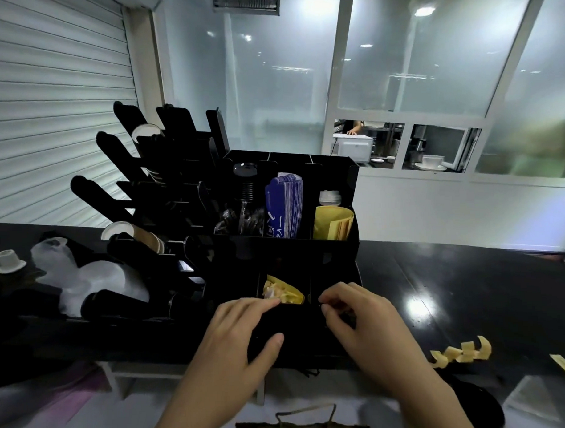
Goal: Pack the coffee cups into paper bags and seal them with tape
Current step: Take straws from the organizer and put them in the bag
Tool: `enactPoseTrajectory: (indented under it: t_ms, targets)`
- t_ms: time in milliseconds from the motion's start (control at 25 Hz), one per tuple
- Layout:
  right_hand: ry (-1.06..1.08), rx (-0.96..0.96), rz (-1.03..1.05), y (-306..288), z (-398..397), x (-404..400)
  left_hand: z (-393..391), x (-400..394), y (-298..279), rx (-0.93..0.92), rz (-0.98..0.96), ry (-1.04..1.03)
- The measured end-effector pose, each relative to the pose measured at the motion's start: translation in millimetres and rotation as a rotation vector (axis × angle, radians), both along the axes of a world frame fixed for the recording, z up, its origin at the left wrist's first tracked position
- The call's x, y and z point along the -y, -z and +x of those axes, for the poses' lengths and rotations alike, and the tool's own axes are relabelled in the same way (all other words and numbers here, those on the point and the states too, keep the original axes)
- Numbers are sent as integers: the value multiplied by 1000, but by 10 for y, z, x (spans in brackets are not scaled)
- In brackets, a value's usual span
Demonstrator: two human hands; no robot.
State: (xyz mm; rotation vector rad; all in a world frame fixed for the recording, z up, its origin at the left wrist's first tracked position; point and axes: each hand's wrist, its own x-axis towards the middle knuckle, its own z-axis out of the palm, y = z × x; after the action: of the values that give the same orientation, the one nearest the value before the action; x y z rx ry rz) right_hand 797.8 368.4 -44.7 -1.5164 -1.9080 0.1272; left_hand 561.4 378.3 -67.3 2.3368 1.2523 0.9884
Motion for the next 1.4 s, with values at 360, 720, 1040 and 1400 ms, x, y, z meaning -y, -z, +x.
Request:
enactPoseTrajectory:
  t_ms: [360, 720, 1040, 1400]
  targets:
    - [1, 6, -54, 130, -29, -308, -30, -238, 123, -5, -33, -33]
    - [-17, 23, -70, 190, -100, -538, -38, -388, 193, 9, -49, -47]
    - [-26, 22, -82, 212, -149, -614, -44, -440, 256, 11, -72, -49]
    - [-36, 22, -77, 211, -177, -650, -54, -454, 259, 33, -89, -52]
